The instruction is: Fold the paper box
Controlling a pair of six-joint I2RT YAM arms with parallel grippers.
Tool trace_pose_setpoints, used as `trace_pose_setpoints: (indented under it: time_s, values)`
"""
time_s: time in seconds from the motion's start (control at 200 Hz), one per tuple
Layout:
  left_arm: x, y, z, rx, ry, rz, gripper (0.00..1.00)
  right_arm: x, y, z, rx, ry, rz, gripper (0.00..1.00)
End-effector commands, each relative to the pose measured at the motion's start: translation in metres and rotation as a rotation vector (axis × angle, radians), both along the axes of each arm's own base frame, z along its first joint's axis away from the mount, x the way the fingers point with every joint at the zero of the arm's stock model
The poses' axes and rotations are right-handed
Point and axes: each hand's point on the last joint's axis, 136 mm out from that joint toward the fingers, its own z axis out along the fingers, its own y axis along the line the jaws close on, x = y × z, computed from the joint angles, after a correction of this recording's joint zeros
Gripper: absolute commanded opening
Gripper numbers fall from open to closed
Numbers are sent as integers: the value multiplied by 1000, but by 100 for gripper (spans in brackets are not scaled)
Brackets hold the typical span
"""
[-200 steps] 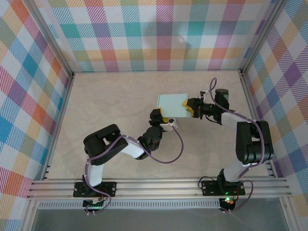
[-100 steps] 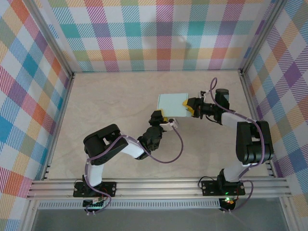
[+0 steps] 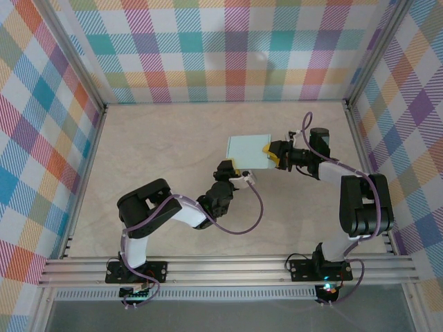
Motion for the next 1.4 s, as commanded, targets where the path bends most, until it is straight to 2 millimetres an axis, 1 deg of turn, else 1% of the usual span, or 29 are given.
trace_pose_setpoints:
  time_s: [0.0, 0.135, 0.18, 0.215, 0.25, 0.36, 0.44, 0.61, 0.72, 0.835, 0.92, 1.015, 1.07, 1.195, 1.31, 1.36, 1.395]
  values:
    - [2, 8, 3, -17, 45, 5, 24, -7, 1, 11, 20, -23, 26, 54]
    - [-2, 6, -11, -25, 169, -33, 24, -5, -3, 11, 2, -38, -7, 74]
    - [-3, 7, -16, -21, 215, -46, 24, -4, -6, 12, -6, -43, -19, 78]
    - [-4, 6, -14, -35, 238, -55, 25, -3, -8, 11, -16, -42, -32, 80]
    - [-6, 8, -16, -27, 268, -57, 25, -2, -12, 10, -28, -44, -46, 81]
    - [-7, 13, -26, -42, 363, -64, 26, -2, -19, 3, -78, -32, -73, 81]
    - [-7, 16, -32, -51, 392, -68, 26, -1, -22, -3, -94, -17, -84, 80]
    - [-5, 12, -38, -74, 441, -84, 26, -1, -21, -10, -78, 5, -75, 80]
    - [-3, 13, -43, -60, 442, -76, 27, -2, -22, -9, -91, -3, -78, 80]
    - [-8, 10, -53, -21, 470, -106, 27, -4, -23, -12, -112, 2, -77, 80]
    - [-11, 8, -60, -14, 487, -127, 31, -6, -24, -16, -118, 13, -78, 80]
    - [-13, 8, -64, -20, 502, -135, 41, -6, -27, -22, -145, 30, -91, 80]
    - [-14, 7, -67, -24, 513, -137, 44, -6, -29, -26, -171, 44, -100, 79]
    - [-16, 7, -81, -31, 575, -137, 44, -2, -30, -32, -196, 66, -103, 79]
    - [-18, 7, -91, -45, 631, -141, 39, 0, -29, -40, -234, 79, -102, 78]
    - [-19, 7, -95, -44, 643, -141, 39, 1, -29, -45, -251, 92, -101, 78]
    - [-20, 8, -97, -40, 652, -140, 42, 1, -28, -46, -255, 94, -98, 78]
